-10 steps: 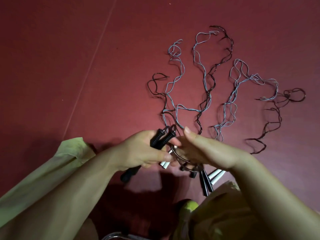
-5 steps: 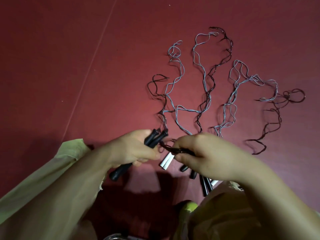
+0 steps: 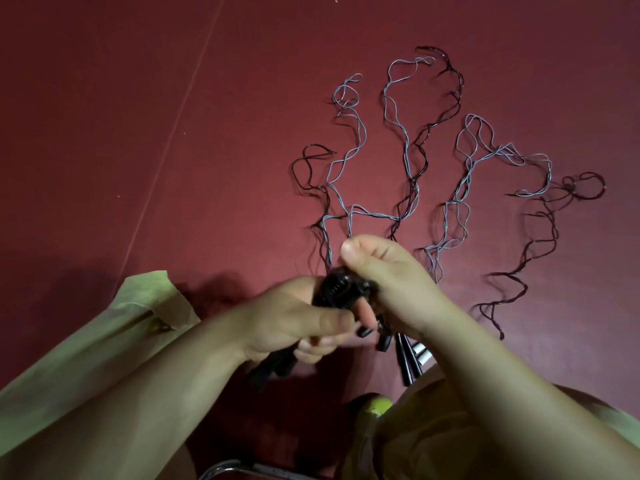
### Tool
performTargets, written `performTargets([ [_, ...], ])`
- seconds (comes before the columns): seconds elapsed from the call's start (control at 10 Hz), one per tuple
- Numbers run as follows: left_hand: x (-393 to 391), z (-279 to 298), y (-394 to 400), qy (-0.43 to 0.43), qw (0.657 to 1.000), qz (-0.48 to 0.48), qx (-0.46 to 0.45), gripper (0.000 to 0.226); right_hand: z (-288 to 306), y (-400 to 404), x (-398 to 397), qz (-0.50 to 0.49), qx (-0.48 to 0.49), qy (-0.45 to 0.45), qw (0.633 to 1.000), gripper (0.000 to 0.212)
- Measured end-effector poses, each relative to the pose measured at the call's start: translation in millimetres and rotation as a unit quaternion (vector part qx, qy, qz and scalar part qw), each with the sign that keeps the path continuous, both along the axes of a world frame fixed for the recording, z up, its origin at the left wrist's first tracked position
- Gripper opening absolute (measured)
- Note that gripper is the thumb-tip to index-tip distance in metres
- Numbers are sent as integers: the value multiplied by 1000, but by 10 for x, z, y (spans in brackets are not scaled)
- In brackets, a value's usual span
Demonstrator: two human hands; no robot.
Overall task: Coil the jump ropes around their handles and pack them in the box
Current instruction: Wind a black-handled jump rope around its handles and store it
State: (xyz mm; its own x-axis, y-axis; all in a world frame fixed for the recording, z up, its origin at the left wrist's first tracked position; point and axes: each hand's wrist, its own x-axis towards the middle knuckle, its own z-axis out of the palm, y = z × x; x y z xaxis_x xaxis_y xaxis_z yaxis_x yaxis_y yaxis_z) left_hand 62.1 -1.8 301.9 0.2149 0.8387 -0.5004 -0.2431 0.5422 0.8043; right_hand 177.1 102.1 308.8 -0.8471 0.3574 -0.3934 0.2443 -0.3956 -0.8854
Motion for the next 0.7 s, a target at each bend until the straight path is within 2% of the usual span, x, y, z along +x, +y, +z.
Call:
performTargets([
  [0.1,-50,-106,-37,-155,984,84,10,75,26,41,-16,-21,50,12,998,46],
  [0.2,-58,-113,-20,-299,947,114,33,30,-47,72,51,-5,146,23,989,45],
  [0.3,-30,-115,-25,-309,942,128,19,33,-51,59,58,-10,222,10,975,44],
  [0.4,-57,-85,-20,-303,944,131,-7,50,-27,47,51,-26,272,-9,962,35],
  [0.5,-83,-69,-11,-280,951,124,-32,63,-63,48,46,-31,258,-36,965,31],
  [0.6,-98,-71,24,-246,960,129,-43,57,-88,52,55,-33,271,-44,961,36],
  [0.7,-99,-42,60,-168,970,164,-66,36,-139,52,55,-32,314,-69,946,35],
])
